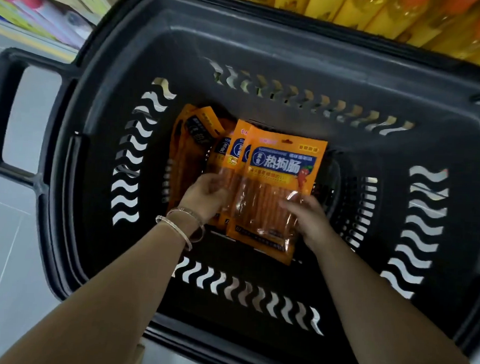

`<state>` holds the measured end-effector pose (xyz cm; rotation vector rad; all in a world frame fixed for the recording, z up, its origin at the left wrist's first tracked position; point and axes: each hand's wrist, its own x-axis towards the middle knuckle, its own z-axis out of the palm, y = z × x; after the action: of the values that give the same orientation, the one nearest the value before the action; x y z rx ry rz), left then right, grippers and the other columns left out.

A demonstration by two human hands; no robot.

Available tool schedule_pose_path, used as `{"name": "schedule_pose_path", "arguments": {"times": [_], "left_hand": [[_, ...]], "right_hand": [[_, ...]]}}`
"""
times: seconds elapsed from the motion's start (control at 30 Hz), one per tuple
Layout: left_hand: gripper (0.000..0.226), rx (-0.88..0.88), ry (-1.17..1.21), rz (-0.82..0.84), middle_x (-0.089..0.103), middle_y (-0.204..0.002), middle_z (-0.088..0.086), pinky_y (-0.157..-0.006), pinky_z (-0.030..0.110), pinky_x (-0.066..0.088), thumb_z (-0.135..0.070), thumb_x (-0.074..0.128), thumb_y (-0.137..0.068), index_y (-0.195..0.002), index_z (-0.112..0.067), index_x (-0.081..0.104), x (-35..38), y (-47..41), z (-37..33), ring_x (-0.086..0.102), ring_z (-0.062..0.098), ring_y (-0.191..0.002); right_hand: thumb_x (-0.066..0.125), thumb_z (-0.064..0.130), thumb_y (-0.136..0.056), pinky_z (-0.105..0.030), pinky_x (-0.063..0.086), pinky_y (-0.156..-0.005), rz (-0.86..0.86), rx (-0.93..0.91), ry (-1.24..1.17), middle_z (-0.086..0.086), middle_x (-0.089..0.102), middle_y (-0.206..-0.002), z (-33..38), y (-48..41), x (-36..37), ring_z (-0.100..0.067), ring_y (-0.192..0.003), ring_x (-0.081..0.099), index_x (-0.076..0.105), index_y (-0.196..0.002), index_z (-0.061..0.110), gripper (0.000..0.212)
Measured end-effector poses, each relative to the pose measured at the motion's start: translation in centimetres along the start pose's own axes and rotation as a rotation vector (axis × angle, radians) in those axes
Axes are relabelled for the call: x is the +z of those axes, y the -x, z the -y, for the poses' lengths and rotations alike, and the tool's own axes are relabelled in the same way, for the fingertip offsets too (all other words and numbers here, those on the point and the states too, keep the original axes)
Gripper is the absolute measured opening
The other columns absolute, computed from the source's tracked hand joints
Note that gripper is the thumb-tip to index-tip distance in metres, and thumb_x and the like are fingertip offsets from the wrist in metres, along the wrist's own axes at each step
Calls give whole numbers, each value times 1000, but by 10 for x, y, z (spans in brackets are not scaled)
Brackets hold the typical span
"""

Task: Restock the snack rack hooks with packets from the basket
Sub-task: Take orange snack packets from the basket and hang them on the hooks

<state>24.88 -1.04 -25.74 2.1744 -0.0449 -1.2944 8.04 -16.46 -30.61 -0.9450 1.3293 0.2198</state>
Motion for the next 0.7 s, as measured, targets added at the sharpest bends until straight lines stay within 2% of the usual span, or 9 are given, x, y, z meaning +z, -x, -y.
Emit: {"name": "schedule_pose_path", "arguments": {"times": [0.1, 0.2, 0.3, 0.37, 0.47, 0.5, 0.57, 0.63, 0.7], "left_hand": [[53, -68, 125, 22, 63, -121, 5, -94, 34, 48, -36, 69, -82, -127, -11, 52, -1, -2, -5, 59, 21, -110], [43, -118, 314, 110, 71, -104, 6, -89, 39, 51, -38, 77, -71, -107, -17, 67, -11, 1, -11, 65, 26, -102], [30, -218, 421, 228, 74, -92, -6, -79, 33, 52, -38, 76, -72, -99, -24, 69, -23, 1, -5, 68, 16, -92], [14, -227, 390, 193, 72, -78, -10, -68, 26, 52, -31, 75, -76, -88, -26, 69, -24, -1, -1, 66, 8, -74], [5, -235, 271, 138, 66, -74, -1, -52, 22, 47, -23, 70, -83, -86, -21, 67, -18, -3, -1, 59, 8, -53], [4, -239, 257, 130, 67, -76, 0, -49, 21, 47, -22, 69, -84, -86, -19, 67, -17, -4, 0, 59, 7, -51], [5, -254, 276, 104, 68, -79, -1, -46, 19, 49, -21, 69, -84, -82, -20, 65, -16, -6, 5, 62, 5, -50], [6, -269, 297, 59, 69, -82, -3, -52, 18, 51, -23, 70, -83, -82, -23, 65, -17, -8, 10, 66, 4, -60], [7, -270, 301, 30, 70, -86, -3, -54, 19, 52, -24, 70, -83, -87, -24, 65, -19, -10, 12, 66, 8, -71]], "right_hand": [[84, 26, -56, -50, 47, -96, 195, -65, 6, -11, 69, -109, 21, 18, 12, -29, -101, 66, 63, -110, 10, 60], [86, 31, -51, -49, 44, -99, 390, -19, 3, -9, 68, -113, 34, 26, 27, -28, -108, 64, 59, -119, 11, 75], [82, 35, -62, -49, 46, -96, 396, 15, -54, -6, 67, -116, 35, 20, 38, -28, -110, 62, 59, -119, 19, 64], [73, 39, -77, -42, 49, -92, 279, -18, -80, -4, 67, -116, 31, 10, 41, -26, -108, 63, 62, -113, 21, 42], [71, 37, -81, -35, 47, -86, -166, -25, -30, -2, 65, -109, 13, -14, 33, -22, -104, 61, 61, -97, 25, 22], [74, 35, -79, -36, 48, -88, -275, -15, -22, -4, 65, -108, 5, -23, 28, -23, -104, 60, 61, -100, 20, 28], [79, 38, -72, -36, 48, -93, -339, 57, 35, -10, 60, -123, -11, -39, 21, -23, -109, 58, 56, -121, 11, 60], [83, 46, -64, -39, 45, -98, -336, 166, 135, -9, 47, -137, -20, -49, 19, -27, -120, 51, 42, -135, 13, 88], [84, 53, -57, -47, 39, -104, -348, 261, 229, -11, 35, -144, -24, -56, 19, -32, -128, 42, 30, -140, 19, 105]]}}
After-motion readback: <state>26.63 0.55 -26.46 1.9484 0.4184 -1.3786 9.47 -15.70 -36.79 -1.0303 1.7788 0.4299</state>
